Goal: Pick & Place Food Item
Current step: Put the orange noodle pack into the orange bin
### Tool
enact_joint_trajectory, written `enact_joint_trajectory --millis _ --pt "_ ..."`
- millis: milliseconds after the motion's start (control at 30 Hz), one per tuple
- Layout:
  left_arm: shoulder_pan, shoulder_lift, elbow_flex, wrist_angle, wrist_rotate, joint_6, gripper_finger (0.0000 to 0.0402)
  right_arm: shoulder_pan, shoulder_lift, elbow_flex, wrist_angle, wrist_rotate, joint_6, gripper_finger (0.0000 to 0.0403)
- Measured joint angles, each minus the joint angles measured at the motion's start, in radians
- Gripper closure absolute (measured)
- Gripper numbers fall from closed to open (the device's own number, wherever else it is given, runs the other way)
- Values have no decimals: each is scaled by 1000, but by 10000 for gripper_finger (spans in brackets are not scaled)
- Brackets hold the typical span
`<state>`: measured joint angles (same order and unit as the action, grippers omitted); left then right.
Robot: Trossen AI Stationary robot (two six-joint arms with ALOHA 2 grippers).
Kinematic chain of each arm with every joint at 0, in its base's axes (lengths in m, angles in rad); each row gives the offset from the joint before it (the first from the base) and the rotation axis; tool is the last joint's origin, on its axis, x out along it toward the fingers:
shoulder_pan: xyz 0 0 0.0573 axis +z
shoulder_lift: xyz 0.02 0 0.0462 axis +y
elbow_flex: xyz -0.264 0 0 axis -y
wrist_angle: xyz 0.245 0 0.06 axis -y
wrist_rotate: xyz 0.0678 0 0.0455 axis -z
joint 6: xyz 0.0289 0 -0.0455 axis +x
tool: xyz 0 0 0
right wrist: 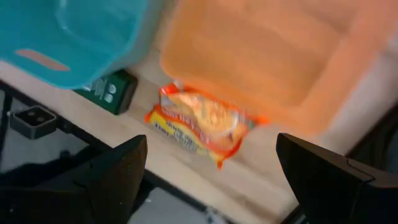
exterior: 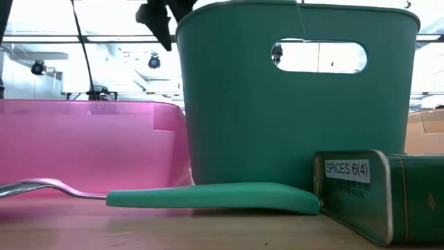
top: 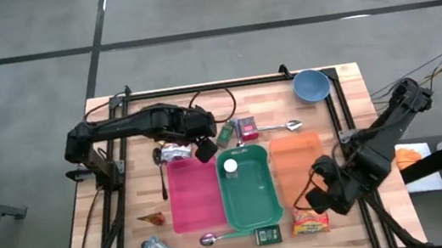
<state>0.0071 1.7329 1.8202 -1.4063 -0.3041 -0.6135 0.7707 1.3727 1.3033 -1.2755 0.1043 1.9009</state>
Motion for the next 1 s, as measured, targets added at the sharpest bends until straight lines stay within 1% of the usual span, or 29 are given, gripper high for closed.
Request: enact_joint_trajectory --millis 67,133,200,333,400,500,600,700,900,1000 --pt "-3 -2 -35 23 12 40 22 46 15 -1 1 -1 118 51" --pt "-4 -4 -77 56 70 81 22 81 37 -1 3 -2 205 51" --pt "-9 -13 -120 119 150 108 22 109 66 -1 14 -4 253 51" --pt "-24 -57 -191 272 331 149 22 124 126 -2 62 -9 248 51" --pt "-32 -86 -216 346 377 152 22 131 159 -2 73 10 221 51" --pt "-42 -141 -225 426 387 164 22 154 207 -3 76 74 197 51" --pt "-43 -196 -224 481 387 172 22 181 231 -21 76 82 220 51" --pt "-43 -240 -224 520 386 183 22 215 229 -61 97 83 269 51" --pt "-43 -307 -224 578 384 218 22 244 197 -173 257 83 297 51" --pt "-43 -326 -224 590 384 218 22 241 190 -224 318 114 308 51"
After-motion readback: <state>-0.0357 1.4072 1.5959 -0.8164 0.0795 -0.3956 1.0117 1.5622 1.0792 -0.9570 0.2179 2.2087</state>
